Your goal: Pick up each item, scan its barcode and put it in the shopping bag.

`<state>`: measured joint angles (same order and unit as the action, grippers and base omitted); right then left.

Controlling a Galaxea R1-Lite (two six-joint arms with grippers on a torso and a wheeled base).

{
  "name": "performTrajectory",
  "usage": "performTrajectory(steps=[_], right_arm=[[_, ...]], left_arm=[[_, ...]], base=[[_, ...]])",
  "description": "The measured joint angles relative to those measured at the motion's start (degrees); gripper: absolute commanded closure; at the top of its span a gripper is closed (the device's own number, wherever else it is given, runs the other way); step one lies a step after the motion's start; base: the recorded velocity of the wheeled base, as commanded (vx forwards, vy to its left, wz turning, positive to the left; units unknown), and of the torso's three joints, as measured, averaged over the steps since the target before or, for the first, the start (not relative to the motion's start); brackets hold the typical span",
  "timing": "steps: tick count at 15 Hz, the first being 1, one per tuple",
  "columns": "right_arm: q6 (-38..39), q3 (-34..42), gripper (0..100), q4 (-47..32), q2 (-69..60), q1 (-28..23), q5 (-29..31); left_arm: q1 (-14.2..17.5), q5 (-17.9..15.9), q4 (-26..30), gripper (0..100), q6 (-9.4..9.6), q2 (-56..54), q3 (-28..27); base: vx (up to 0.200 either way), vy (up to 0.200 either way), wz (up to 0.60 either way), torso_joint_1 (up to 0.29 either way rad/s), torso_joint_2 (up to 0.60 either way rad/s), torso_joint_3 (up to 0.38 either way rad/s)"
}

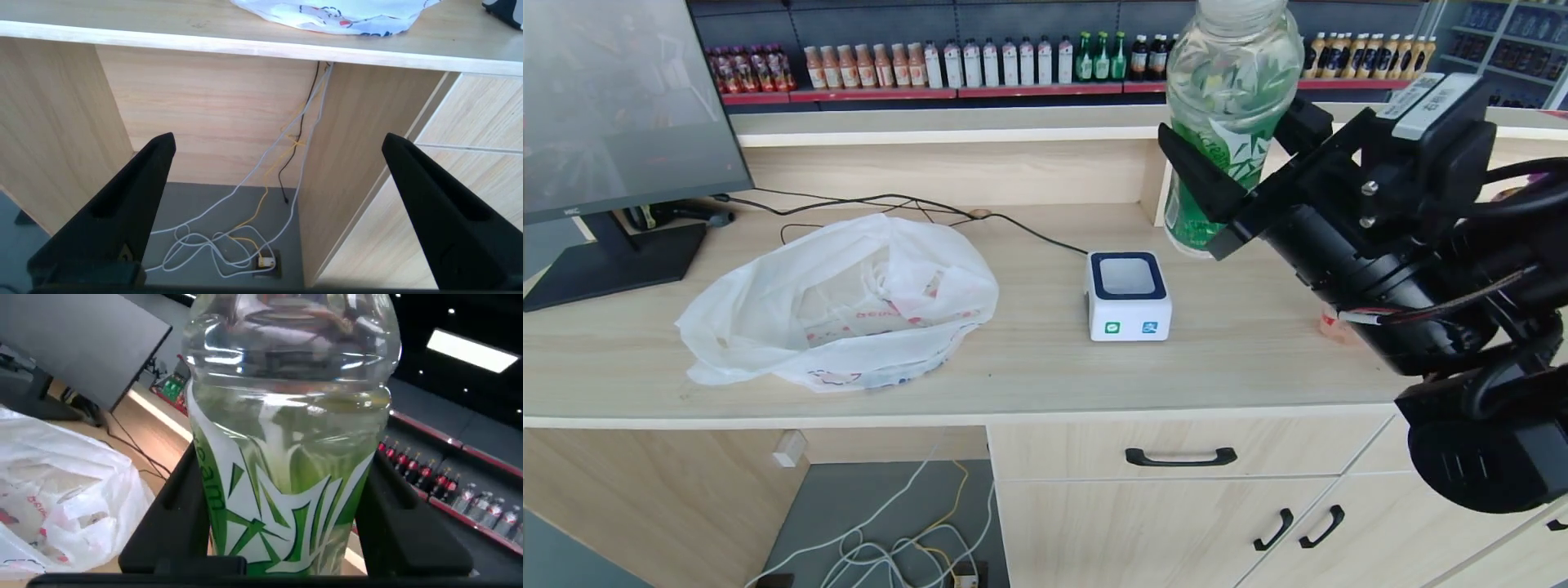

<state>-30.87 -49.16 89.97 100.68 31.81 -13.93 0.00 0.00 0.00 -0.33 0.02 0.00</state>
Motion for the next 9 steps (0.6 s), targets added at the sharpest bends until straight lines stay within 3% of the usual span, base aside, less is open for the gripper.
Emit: performTrajectory(steps=[4, 5, 7, 9], right_arm=[[20.3, 12.2, 100, -0.2, -5.2, 0.7, 5.6], [23.1, 14.1, 100, -0.2, -6.1, 0.5, 7.3], [28.1, 15.7, 100, 0.0, -7.0, 0.4, 16.3], [30.8, 16.5, 100, 0.0, -7.4, 0.9, 19.5]], left_arm=[[0.0, 0.0, 0.0, 0, 0.06, 0.0, 0.0], [0.0, 0.0, 0.0, 0, 0.04, 0.0, 0.0], [0.0, 0.0, 0.0, 0, 0.01, 0.0, 0.0], [0.0, 0.0, 0.0, 0, 0.01, 0.0, 0.0]], base=[[0.0, 0.0, 0.0, 0.0, 0.0, 0.0], [0.0, 0.0, 0.0, 0.0, 0.0, 0.0], [0.0, 0.0, 0.0, 0.0, 0.0, 0.0], [0.0, 0.0, 0.0, 0.0, 0.0, 0.0]])
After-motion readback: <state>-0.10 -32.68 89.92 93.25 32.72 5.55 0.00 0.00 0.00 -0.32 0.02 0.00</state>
